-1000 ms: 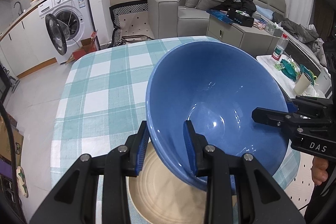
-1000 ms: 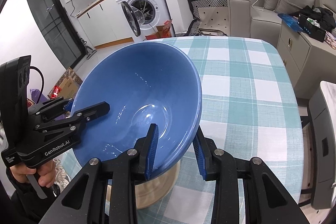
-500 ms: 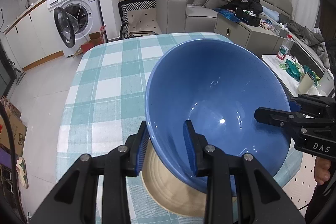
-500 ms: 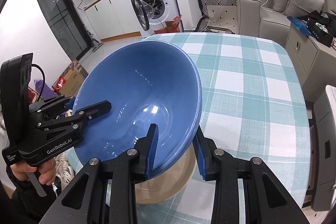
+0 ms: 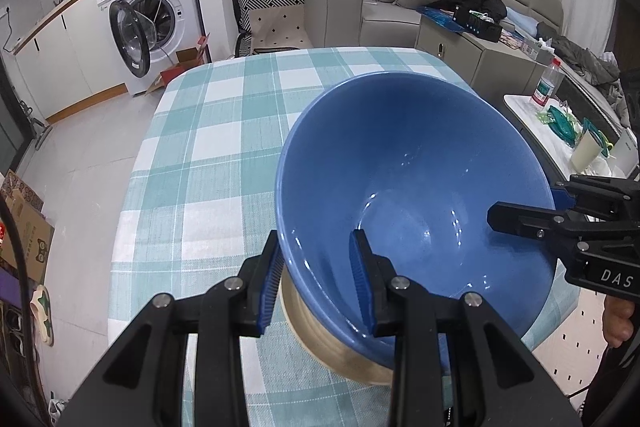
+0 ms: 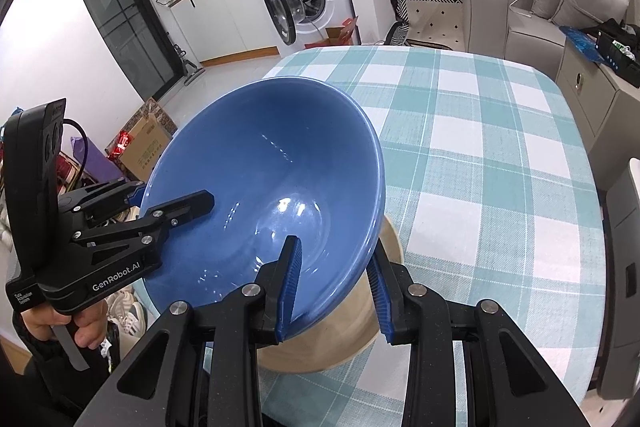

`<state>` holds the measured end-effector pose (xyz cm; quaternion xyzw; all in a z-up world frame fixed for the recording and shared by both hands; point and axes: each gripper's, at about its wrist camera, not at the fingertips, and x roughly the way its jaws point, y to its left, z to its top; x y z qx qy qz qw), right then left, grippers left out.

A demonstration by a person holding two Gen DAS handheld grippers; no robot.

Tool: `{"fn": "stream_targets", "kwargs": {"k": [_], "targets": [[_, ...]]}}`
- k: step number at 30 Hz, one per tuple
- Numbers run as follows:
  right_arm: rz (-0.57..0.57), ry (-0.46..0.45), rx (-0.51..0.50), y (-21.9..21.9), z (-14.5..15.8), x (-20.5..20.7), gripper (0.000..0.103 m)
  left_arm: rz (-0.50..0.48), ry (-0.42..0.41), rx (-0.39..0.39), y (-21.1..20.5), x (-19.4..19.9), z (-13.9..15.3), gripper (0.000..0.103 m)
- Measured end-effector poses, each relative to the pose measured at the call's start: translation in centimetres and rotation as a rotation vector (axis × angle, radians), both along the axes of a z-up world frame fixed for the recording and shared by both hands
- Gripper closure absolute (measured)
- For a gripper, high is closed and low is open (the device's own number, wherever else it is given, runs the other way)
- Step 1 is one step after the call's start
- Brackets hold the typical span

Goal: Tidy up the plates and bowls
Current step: 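Carry the nested bowls with both tools over the beige plate stack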

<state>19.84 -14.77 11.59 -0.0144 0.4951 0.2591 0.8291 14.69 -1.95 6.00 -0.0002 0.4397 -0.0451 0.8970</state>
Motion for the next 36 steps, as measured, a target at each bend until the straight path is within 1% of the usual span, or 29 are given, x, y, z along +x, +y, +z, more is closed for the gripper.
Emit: {"fn": "stream_targets", "kwargs": {"k": [14,30,36], "targets": [[0.008,0.049,-0.012,0.5,-1.5,-0.9,0.069,-0.002,0.050,0.016,0.1,-0.7,-1.4,0.071],[0.007,0.101,-0.033,0.4,-2.4,-0.7,0.069,-0.024,0.094,0.006,0.1,-0.7,-2.2,0.071],[0.000,0.109,-0.034,0.4,-2.7,-0.4,0.069,-0.033,0.090,-0.001,0.1,-0.4,-2.5,0.071]]}}
